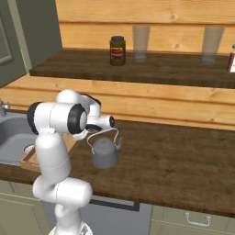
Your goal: Pick the kettle from the counter and place it on the tray. Then pick the mug from the cabinet and place it on the tray. Then close the cabinet doors.
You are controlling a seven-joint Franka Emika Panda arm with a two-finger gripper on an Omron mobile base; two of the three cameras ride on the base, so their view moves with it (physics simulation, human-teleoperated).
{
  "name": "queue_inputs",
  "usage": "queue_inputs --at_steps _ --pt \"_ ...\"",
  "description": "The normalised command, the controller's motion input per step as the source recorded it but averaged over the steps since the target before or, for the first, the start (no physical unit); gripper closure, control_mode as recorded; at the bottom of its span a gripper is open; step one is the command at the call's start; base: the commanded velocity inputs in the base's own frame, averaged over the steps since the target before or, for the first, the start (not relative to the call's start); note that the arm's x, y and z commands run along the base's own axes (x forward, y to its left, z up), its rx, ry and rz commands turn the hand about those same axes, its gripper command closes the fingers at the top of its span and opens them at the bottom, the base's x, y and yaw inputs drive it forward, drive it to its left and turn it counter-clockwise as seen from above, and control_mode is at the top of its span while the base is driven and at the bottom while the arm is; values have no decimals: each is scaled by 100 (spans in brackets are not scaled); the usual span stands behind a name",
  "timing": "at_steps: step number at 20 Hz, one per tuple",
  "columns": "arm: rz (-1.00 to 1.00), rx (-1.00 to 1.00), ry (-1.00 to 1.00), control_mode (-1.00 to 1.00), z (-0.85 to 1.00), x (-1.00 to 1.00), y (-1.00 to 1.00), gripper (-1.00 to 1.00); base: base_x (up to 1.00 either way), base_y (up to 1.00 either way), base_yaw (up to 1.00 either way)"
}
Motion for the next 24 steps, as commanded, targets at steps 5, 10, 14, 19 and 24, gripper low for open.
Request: queue_inputs --at_steps 5,10,14,19,24 --pt "-1 0 -1 -100 23 -33 -19 -100 0 0 0" --pt "-8 0 0 -100 46 -50 -4 -100 0 0 0" --pt "-11 0 0 -100 70 -52 -2 -100 0 0 0" --pt "-12 0 1 -100 71 -36 0 -100 0 0 0" --pt "-11 0 3 -100 65 -40 3 -100 0 0 0"
